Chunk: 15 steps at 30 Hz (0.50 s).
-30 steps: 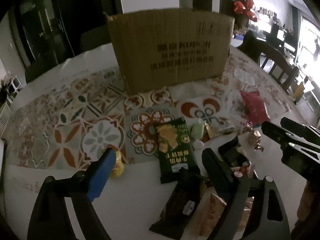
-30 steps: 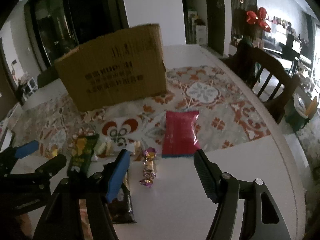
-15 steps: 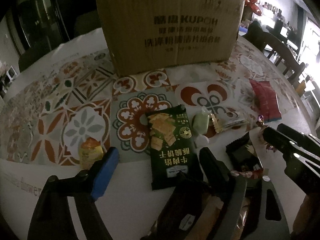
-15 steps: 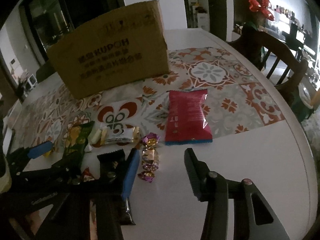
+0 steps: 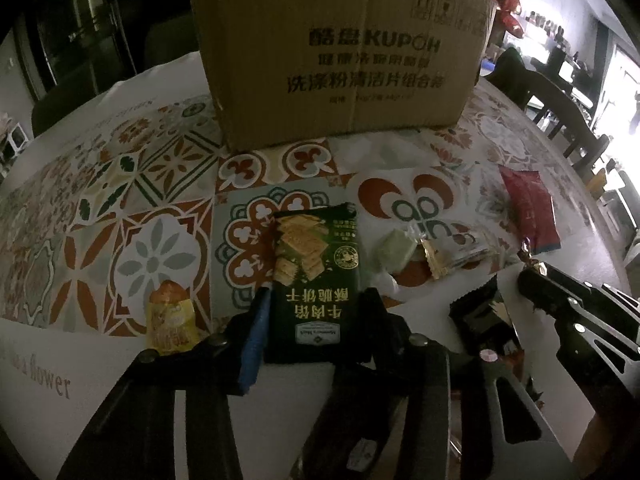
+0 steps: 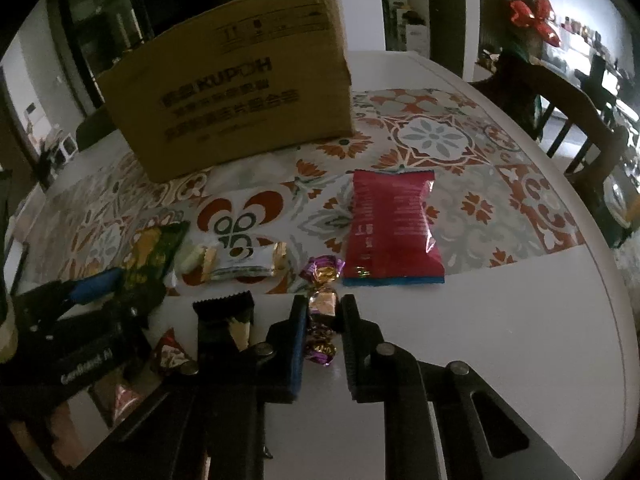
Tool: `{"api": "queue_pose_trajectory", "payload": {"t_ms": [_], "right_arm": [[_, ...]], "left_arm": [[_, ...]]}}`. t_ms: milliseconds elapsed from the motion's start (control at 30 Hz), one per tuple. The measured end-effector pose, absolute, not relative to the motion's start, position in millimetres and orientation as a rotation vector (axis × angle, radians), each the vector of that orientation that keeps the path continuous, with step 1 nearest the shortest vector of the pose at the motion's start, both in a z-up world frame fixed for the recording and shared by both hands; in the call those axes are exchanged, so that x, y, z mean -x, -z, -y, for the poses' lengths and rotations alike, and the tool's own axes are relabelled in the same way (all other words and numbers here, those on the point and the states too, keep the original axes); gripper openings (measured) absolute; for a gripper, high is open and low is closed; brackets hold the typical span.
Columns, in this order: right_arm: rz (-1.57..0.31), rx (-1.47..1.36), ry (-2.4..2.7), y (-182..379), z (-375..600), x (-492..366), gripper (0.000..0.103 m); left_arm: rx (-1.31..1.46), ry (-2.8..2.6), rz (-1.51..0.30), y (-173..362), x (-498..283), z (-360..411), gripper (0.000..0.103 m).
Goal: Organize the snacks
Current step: 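Carry the cracker packet and candy into the box and open both tools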
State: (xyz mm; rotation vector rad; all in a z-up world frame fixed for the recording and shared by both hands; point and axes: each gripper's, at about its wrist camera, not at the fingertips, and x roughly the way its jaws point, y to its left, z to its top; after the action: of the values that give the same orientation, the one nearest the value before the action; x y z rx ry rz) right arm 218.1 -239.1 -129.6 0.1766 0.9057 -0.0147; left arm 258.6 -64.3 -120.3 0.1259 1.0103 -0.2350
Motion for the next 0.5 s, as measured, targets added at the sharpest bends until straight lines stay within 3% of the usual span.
{"api": "queue_pose_trajectory", "payload": {"t_ms": [500], "right_arm": [[-0.855, -0.174, -0.001, 111.8, 237.2, -208.4, 0.018]], "left_arm": [[-0.115, 0.220, -0.918, 90.0, -238.4, 55.5, 0.044]]}}
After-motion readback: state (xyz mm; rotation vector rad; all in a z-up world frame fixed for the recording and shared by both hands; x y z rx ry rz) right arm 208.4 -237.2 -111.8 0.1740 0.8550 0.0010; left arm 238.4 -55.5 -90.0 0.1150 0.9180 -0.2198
